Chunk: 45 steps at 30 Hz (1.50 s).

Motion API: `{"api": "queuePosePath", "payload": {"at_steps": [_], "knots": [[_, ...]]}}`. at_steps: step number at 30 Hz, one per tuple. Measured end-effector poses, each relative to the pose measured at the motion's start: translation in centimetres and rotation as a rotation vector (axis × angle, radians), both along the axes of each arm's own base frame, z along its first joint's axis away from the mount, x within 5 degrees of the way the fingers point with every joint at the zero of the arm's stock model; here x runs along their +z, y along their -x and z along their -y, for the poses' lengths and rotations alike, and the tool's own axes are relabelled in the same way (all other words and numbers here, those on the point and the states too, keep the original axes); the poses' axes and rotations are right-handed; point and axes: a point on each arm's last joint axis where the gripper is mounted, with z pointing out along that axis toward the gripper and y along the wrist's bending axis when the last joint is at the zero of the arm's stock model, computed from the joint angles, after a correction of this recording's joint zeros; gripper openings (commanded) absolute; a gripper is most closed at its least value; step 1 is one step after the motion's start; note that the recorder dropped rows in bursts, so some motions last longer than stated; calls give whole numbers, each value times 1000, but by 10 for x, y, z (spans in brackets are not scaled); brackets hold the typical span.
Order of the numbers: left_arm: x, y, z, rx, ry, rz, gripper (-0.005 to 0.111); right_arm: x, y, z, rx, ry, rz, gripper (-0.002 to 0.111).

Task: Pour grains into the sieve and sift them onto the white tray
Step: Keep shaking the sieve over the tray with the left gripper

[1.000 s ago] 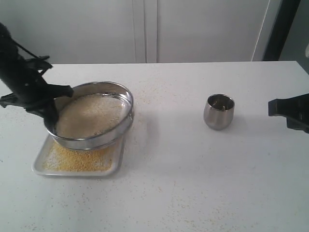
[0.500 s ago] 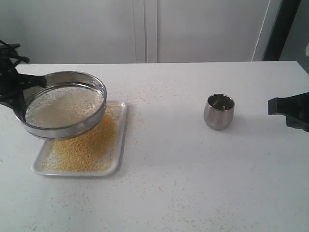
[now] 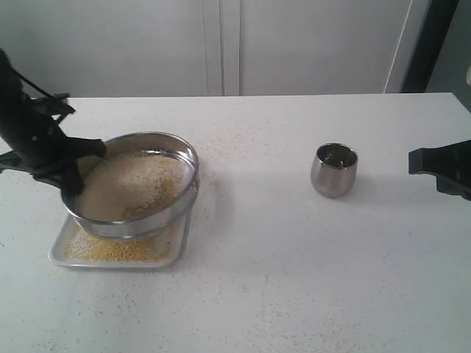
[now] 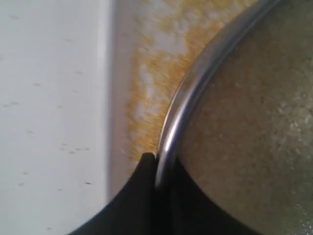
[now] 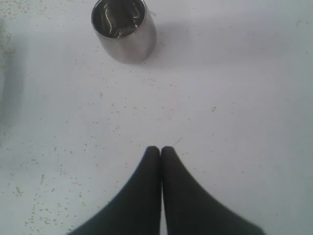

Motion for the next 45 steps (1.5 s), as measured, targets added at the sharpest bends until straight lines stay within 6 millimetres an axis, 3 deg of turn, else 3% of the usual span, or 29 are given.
{"api": "queuePosePath", "payload": {"at_steps": [3, 6, 8, 9, 14, 16, 19, 21, 25, 27, 33, 35, 38, 40, 42, 45], "knots": [[4, 2, -2, 4, -24, -6, 0, 0, 0, 0, 0, 0, 0, 0], [16, -2, -31, 116, -40, 35, 0, 0, 0, 0, 0, 0, 0, 0], [17, -5, -36, 142, -14, 61, 0, 0, 0, 0, 0, 0, 0, 0], [15, -6, -33, 128, 0, 69, 0, 0, 0, 0, 0, 0, 0, 0], [1, 5, 23, -100, -5, 32, 0, 0, 0, 0, 0, 0, 0, 0], [7, 8, 21, -62, -72, 20, 0, 0, 0, 0, 0, 0, 2, 0], [18, 2, -16, 108, -157, 47, 0, 0, 0, 0, 0, 0, 2, 0], [18, 0, -26, 137, -143, 66, 0, 0, 0, 0, 0, 0, 2, 0], [8, 2, 6, -11, -101, 58, 0, 0, 0, 0, 0, 0, 2, 0], [9, 5, 10, -19, -122, 54, 0, 0, 0, 0, 0, 0, 4, 0], [22, -1, -42, 187, -149, 85, 0, 0, 0, 0, 0, 0, 4, 0], [17, -3, -34, 127, -103, 90, 0, 0, 0, 0, 0, 0, 4, 0], [12, 0, -2, 14, -55, 78, 0, 0, 0, 0, 0, 0, 4, 0], [14, 2, 2, 12, -68, 58, 0, 0, 0, 0, 0, 0, 4, 0], [20, 3, -13, 69, -104, 46, 0, 0, 0, 0, 0, 0, 4, 0], [25, 0, -51, 182, -144, 46, 0, 0, 0, 0, 0, 0, 4, 0]]}}
